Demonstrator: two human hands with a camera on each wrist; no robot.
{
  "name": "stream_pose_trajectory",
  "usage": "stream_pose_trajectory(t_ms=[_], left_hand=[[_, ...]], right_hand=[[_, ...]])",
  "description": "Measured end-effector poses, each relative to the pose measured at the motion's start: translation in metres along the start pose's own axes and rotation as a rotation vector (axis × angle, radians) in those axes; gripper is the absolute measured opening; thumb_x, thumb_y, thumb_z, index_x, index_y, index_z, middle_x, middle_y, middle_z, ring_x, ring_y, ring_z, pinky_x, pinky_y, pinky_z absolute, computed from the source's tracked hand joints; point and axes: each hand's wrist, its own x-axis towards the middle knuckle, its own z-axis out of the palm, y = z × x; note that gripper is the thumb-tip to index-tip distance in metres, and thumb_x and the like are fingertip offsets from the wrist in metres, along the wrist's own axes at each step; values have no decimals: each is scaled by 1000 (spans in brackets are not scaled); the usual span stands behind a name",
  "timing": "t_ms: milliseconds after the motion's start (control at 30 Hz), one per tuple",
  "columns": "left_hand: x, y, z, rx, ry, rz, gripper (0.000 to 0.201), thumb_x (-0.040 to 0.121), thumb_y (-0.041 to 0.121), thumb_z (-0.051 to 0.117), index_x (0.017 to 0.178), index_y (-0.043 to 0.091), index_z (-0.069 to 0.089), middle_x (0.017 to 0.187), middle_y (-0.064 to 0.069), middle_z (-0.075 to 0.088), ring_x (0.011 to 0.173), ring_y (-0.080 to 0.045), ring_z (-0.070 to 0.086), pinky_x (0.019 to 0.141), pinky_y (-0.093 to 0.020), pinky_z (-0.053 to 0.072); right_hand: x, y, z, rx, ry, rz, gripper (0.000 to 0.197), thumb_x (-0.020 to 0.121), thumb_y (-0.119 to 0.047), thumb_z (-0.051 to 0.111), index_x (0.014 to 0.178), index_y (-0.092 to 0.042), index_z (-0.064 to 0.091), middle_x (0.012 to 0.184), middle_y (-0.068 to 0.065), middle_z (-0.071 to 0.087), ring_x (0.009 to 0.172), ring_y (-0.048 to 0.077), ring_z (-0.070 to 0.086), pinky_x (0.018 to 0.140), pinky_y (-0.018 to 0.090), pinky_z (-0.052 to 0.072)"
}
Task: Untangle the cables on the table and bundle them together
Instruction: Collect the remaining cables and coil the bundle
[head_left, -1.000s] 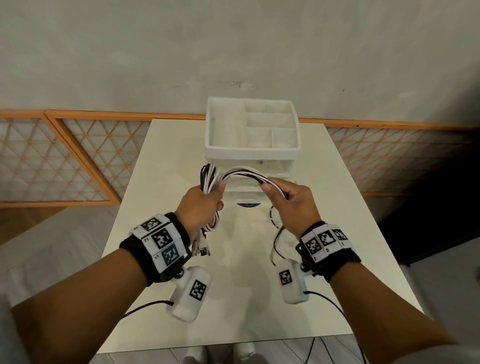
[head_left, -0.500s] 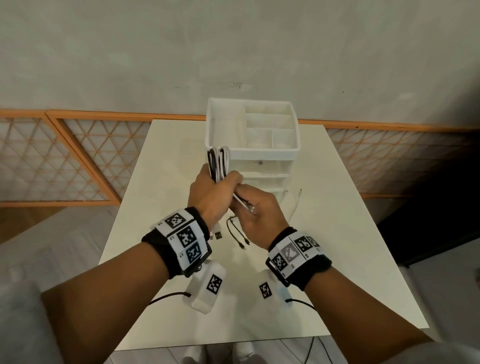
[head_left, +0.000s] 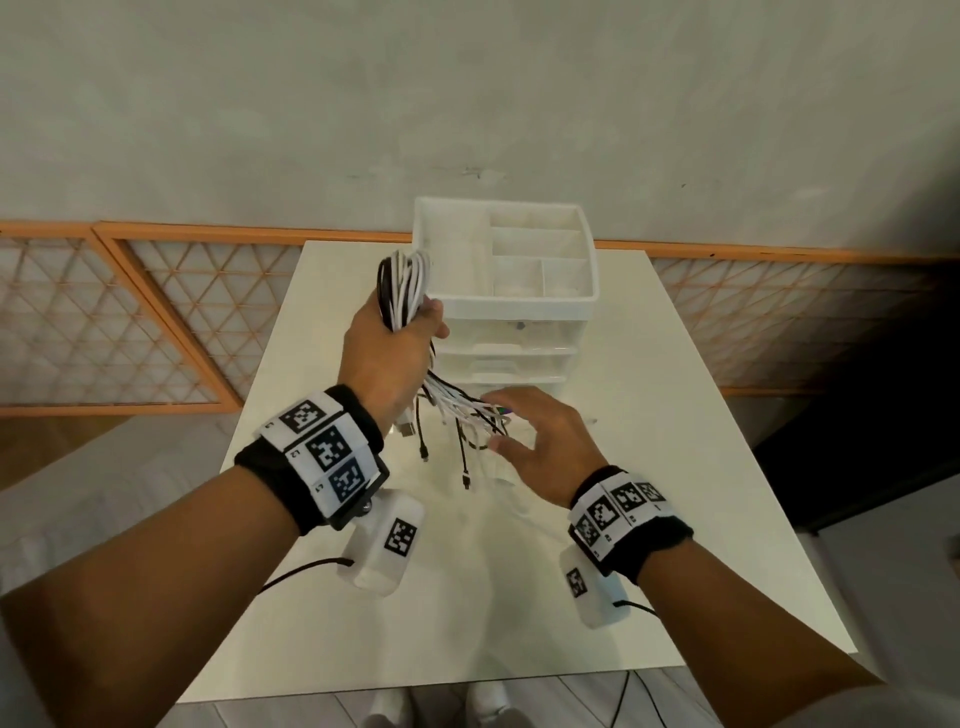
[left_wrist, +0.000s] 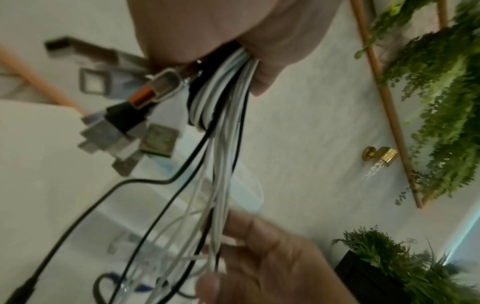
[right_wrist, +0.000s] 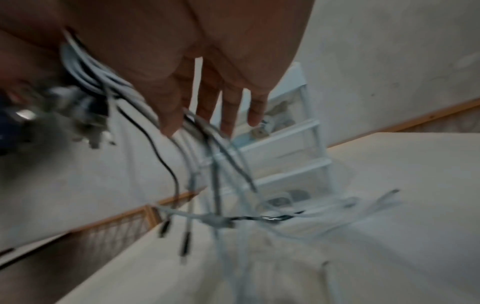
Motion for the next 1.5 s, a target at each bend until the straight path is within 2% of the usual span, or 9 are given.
stream_pose_trajectory(t_ms=[233,367,533,700,900,1067,1200,1333,1500], left_hand=[[-9,31,-5,-28,-250,147,12,96,11,59,103,2,63,80,-3,68,75,-7,61,70,-12,48],[-17,41,0,-66,-334,220,4,97,11,58,98,9,62,79,-5,67,73,-9,61,72,-19,47],[-11,44,-16,-157,-372,266,5,95,15,58,94,15,62,79,-8,66,72,-14,61,76,-31,44],[-9,38,-22,-151,-441,260,6,97,15,56,94,15,62,81,-13,66,77,-19,61,79,-37,45],[-16,43,-17,-137,-537,258,10,99,18,55,95,11,61,77,-11,66,86,-40,67,82,-41,50],[-18,45,-20,-147,-616,194,15,94,25,58,89,11,62,68,-11,62,70,-34,64,75,-49,53],[-17,36,-17,-128,-550,233,14,98,23,56,89,15,63,70,-7,64,74,-35,65,82,-56,53],[-20,35,-12,-126,-504,240,18,97,28,56,88,14,63,67,-4,64,73,-35,64,80,-54,53],[-14,33,-23,-76,-670,79,25,97,29,59,92,4,61,59,-6,56,60,-28,59,66,-35,52]], right_hand=[[18,-48,-31,173,-136,145,87,71,-48,83,144,-34,39,146,-18,44,134,1,40,109,22,34],[25,-59,-3,221,-150,152,16,82,-41,76,90,-30,67,89,-8,73,85,14,69,78,30,55],[16,-18,-4,24,-214,341,43,88,-40,71,53,-18,57,49,-13,61,52,2,58,58,16,43],[13,-25,-16,222,-155,297,37,71,-35,88,99,-27,65,99,-18,68,100,-2,61,82,5,40],[21,-46,-9,258,-250,188,21,81,-21,80,75,-12,62,62,-8,58,55,6,50,59,18,43],[17,-27,-14,217,-233,244,15,77,-9,78,85,-10,65,75,-1,65,64,9,55,64,20,46],[15,-41,-18,189,-390,189,55,72,-24,85,121,-28,60,115,-11,61,105,3,60,89,11,46],[14,-51,-5,274,-379,324,24,80,-35,79,90,-15,72,78,-5,71,67,6,64,69,22,53],[17,-30,-16,75,-273,397,24,81,-5,70,60,-16,67,54,0,62,43,0,50,48,22,45]])
